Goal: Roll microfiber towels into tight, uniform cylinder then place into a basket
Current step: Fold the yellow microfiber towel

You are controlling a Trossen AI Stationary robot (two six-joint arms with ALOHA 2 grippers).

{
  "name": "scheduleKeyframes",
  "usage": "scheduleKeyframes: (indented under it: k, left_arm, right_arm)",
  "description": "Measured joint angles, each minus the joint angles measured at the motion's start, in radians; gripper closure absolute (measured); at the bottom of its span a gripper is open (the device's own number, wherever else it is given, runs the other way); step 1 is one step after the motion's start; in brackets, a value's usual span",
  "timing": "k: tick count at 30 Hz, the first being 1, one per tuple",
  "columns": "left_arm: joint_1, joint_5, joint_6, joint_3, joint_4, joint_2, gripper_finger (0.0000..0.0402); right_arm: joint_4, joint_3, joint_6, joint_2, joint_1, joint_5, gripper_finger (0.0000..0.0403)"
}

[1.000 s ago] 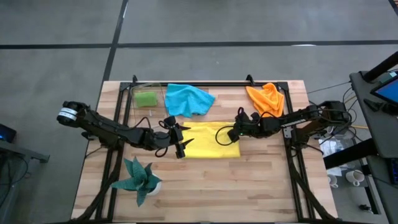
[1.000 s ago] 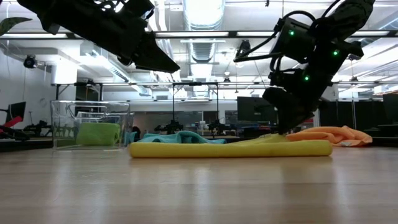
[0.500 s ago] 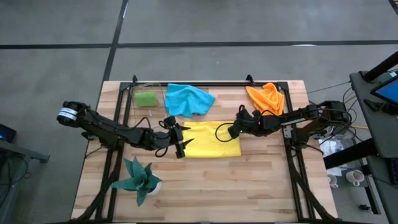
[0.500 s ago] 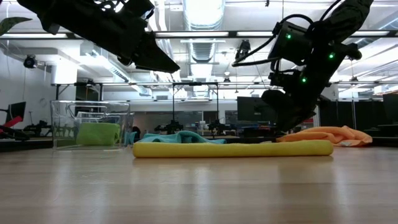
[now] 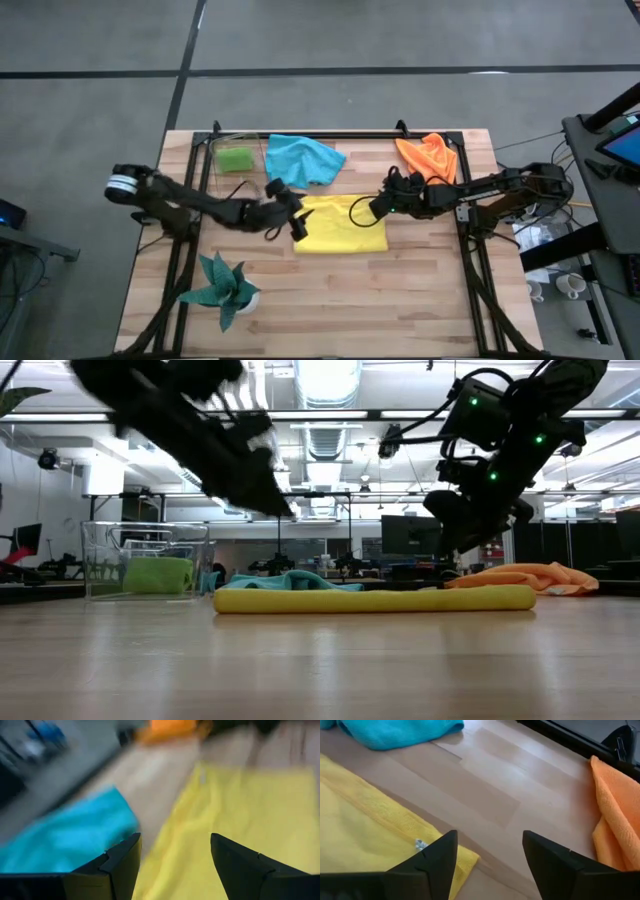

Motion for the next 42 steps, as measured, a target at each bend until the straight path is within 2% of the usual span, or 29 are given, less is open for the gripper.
scheduleKeyframes:
  k: [3, 5, 7, 9, 11, 13, 17, 18, 21, 24, 26, 29, 38, 42]
  left_arm:
    - [0.109, 0.218, -0.006, 0.129, -0.256, 0.063, 0.0179]
    - [0.158, 0.262, 0.012, 0.186, -0.373, 0.094, 0.0180]
    - [0.186, 0.267, 0.046, 0.207, -0.396, 0.114, 0.0182]
    - [0.205, 0.313, 0.072, 0.212, -0.402, 0.119, 0.0192]
    - [0.218, 0.391, 0.079, 0.212, -0.405, 0.122, 0.0215]
    - [0.219, 0.427, 0.080, 0.207, -0.425, 0.124, 0.0255]
    - [0.218, 0.416, 0.072, 0.204, -0.410, 0.125, 0.0372]
    - [0.219, 0.414, 0.067, 0.204, -0.399, 0.125, 0.0385]
    - [0.226, 0.413, 0.072, 0.204, -0.394, 0.132, 0.0395]
    - [0.230, 0.413, 0.076, 0.203, -0.392, 0.133, 0.0400]
    - [0.234, 0.413, 0.081, 0.202, -0.393, 0.133, 0.0401]
    - [0.244, 0.413, 0.083, 0.202, -0.391, 0.133, 0.0401]
    - [0.257, 0.413, 0.099, 0.197, -0.392, 0.133, 0.0401]
    - [0.257, 0.413, 0.099, 0.197, -0.393, 0.133, 0.0401]
  right_arm:
    - [0.003, 0.000, -0.019, -0.005, 0.002, -0.034, 0.0183]
    - [0.007, 0.000, -0.040, -0.006, 0.004, -0.057, 0.0183]
    - [0.006, 0.000, -0.056, -0.007, 0.006, -0.079, 0.0183]
    - [0.008, 0.000, -0.058, -0.005, 0.010, -0.084, 0.0183]
    - [0.011, -0.002, -0.059, -0.004, 0.017, -0.085, 0.0183]
    - [0.024, -0.003, -0.060, 0.001, 0.025, -0.085, 0.0183]
    - [0.087, -0.017, -0.106, 0.001, 0.055, -0.091, 0.0189]
    - [0.125, -0.025, -0.142, 0.001, 0.062, -0.116, 0.0197]
    - [0.279, -0.057, -0.236, 0.001, 0.081, -0.284, 0.0248]
    - [0.490, -0.095, -0.298, 0.018, 0.104, -0.430, 0.0328]
    - [0.616, -0.114, -0.309, 0.043, 0.112, -0.483, 0.0376]
    - [0.712, -0.116, -0.301, 0.100, 0.118, -0.504, 0.0389]
    - [0.719, 0.023, -0.235, 0.392, 0.132, -0.522, 0.0394]
    - [0.721, 0.082, -0.234, 0.456, 0.134, -0.528, 0.0394]
